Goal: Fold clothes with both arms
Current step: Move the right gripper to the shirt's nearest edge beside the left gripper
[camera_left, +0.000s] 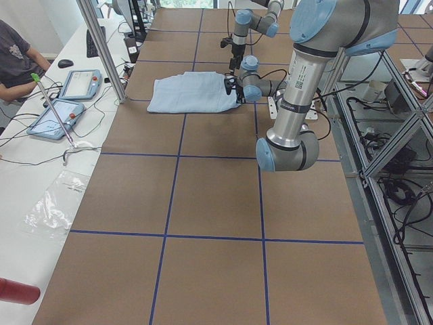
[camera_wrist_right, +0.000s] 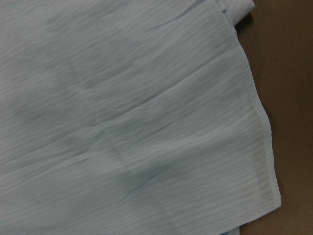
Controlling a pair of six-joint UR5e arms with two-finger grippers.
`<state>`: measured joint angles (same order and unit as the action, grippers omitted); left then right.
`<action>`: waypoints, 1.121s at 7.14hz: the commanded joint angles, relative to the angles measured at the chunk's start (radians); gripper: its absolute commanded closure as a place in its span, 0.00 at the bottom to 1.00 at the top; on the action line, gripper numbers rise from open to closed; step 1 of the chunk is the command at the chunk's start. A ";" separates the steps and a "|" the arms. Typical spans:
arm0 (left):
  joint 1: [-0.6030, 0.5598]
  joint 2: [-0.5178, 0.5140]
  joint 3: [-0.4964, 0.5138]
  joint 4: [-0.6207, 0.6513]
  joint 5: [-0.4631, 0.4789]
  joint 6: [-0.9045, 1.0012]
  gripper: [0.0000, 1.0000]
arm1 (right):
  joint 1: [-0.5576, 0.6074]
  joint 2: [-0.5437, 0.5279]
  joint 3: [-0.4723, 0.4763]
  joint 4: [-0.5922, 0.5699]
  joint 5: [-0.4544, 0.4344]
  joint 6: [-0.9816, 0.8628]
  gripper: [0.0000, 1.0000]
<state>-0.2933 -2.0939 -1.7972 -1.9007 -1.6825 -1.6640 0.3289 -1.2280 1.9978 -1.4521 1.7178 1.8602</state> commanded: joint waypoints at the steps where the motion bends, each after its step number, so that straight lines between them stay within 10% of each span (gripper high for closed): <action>1: 0.000 0.000 -0.001 0.000 0.000 0.001 1.00 | -0.047 0.012 -0.057 -0.001 -0.063 0.138 0.00; 8: 0.002 -0.003 -0.001 0.000 0.000 0.001 1.00 | -0.071 -0.001 -0.094 -0.004 -0.064 0.185 0.00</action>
<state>-0.2915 -2.0972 -1.7978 -1.9006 -1.6828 -1.6640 0.2602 -1.2281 1.9128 -1.4555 1.6537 2.0447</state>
